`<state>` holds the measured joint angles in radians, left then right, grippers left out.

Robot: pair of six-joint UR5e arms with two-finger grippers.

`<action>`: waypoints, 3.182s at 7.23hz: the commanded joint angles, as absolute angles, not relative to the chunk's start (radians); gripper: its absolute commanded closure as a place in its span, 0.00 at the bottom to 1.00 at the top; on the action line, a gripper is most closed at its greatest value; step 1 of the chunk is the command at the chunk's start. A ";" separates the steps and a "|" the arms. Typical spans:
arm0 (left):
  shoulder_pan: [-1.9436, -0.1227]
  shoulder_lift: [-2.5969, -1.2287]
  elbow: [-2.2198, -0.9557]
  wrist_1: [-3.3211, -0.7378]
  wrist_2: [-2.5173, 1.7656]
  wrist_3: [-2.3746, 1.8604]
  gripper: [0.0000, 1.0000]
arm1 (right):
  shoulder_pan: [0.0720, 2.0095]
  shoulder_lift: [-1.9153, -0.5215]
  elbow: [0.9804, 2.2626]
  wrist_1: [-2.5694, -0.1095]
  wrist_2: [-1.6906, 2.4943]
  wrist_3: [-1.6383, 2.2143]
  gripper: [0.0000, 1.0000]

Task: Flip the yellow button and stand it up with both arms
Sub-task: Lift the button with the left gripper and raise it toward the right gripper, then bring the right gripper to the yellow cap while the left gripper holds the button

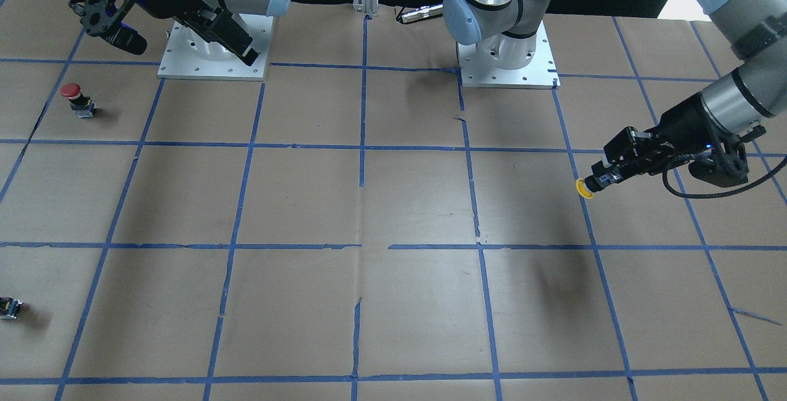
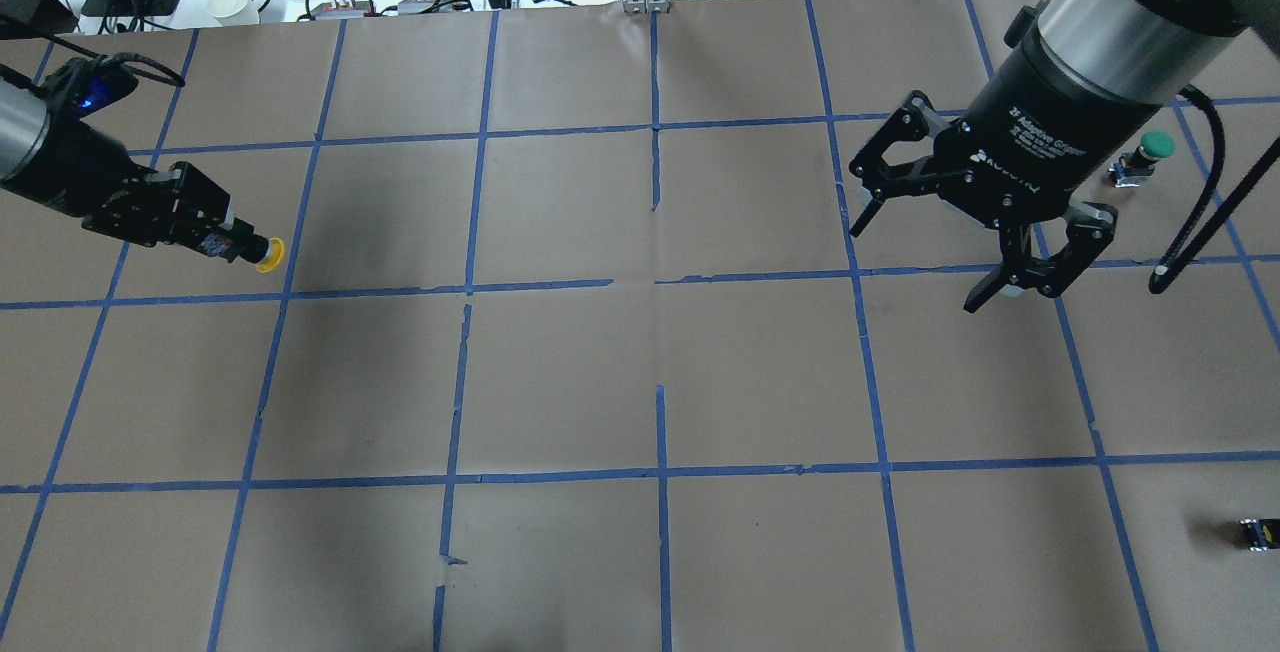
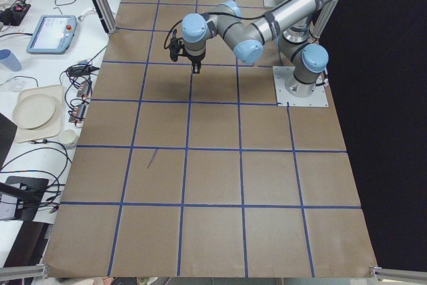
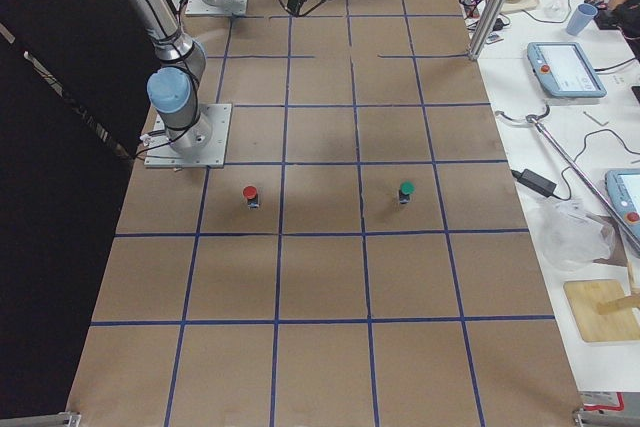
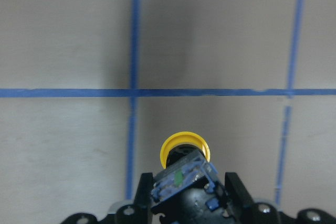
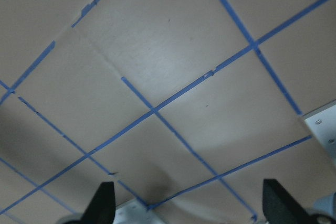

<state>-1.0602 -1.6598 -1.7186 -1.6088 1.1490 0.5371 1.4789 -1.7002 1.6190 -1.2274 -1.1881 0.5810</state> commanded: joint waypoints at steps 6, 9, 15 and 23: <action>-1.225 -1.654 -1.554 -2.378 0.471 0.602 0.79 | 1.301 -1.655 1.628 -0.973 -0.498 0.804 0.00; -1.243 -1.631 -1.551 -2.460 0.451 1.035 0.79 | 1.307 -1.646 1.657 -0.966 -0.370 0.805 0.00; -1.299 -1.623 -1.534 -2.560 0.242 1.275 0.79 | 1.423 -1.634 1.726 -0.982 -0.173 0.834 0.01; -1.325 -1.612 -1.532 -2.592 0.212 1.307 0.79 | 1.572 -1.504 1.715 -1.526 -0.087 1.283 0.02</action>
